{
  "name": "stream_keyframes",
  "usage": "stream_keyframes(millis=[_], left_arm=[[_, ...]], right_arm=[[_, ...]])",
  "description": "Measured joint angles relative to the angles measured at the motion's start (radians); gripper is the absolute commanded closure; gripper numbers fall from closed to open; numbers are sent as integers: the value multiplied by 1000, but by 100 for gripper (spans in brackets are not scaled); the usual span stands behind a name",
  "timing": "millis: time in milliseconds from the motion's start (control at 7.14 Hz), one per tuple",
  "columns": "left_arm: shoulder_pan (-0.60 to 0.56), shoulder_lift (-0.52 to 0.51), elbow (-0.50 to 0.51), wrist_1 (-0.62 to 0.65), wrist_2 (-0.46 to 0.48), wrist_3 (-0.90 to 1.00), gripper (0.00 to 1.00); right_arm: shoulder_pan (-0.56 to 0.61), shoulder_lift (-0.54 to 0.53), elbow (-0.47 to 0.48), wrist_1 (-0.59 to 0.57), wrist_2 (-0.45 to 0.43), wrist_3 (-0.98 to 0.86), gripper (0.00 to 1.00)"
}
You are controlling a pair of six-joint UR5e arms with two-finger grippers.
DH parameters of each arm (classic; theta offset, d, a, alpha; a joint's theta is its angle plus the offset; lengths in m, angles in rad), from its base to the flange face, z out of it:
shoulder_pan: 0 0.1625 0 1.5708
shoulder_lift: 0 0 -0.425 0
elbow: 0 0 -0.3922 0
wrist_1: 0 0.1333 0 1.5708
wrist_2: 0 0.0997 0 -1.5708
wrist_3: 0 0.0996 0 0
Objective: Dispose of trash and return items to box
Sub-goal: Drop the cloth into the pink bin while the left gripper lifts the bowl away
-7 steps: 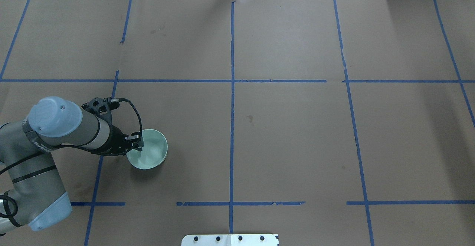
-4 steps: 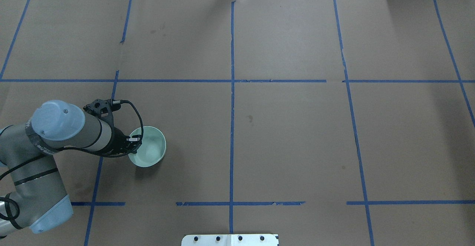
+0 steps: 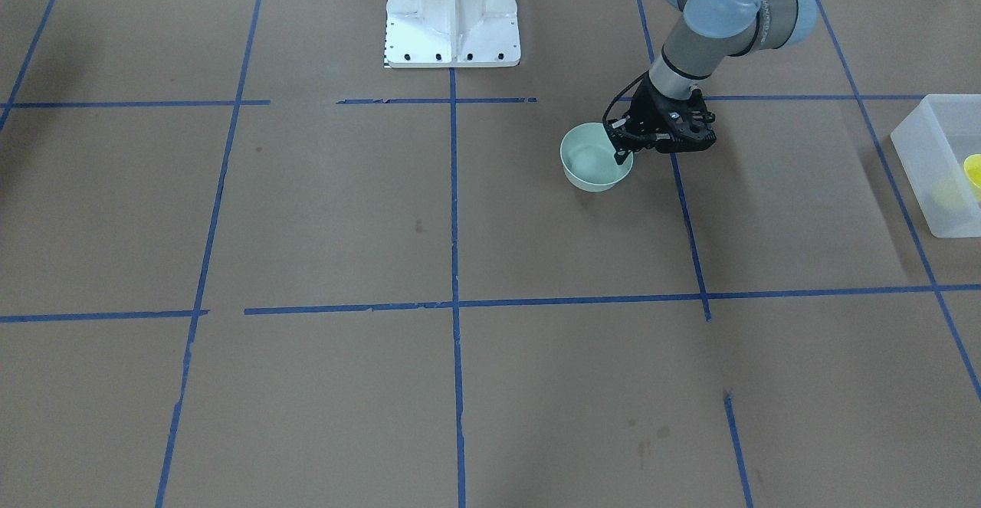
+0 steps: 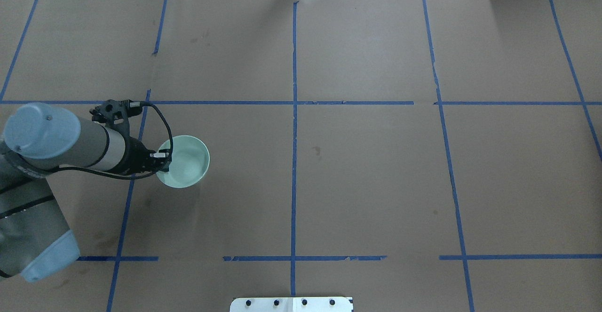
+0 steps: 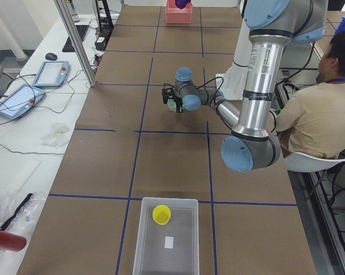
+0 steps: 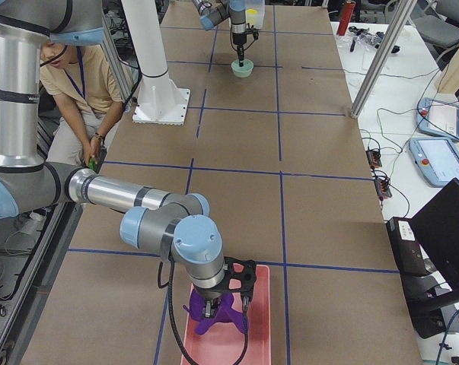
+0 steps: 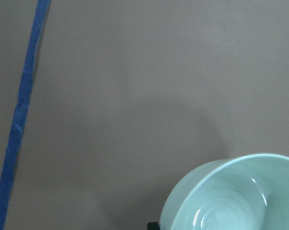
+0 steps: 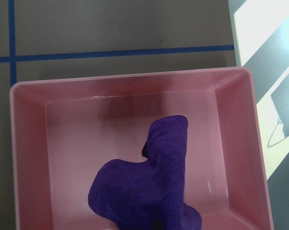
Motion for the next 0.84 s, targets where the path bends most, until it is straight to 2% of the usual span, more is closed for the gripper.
stream_keyframes(millis=[140, 420, 700, 840], left_arm=[[-65, 11, -15, 2, -2, 68, 100], [-208, 76, -66, 7, -41, 253, 100], [-410, 171, -78, 8, -93, 566, 100], [-516, 216, -57, 9, -111, 771, 100]], right_arm=[[-27, 1, -58, 65, 8, 12, 0], [-64, 3, -105, 112, 69, 29, 0], [-113, 5, -105, 158, 175, 67, 0], [-148, 5, -98, 219, 221, 154, 0]])
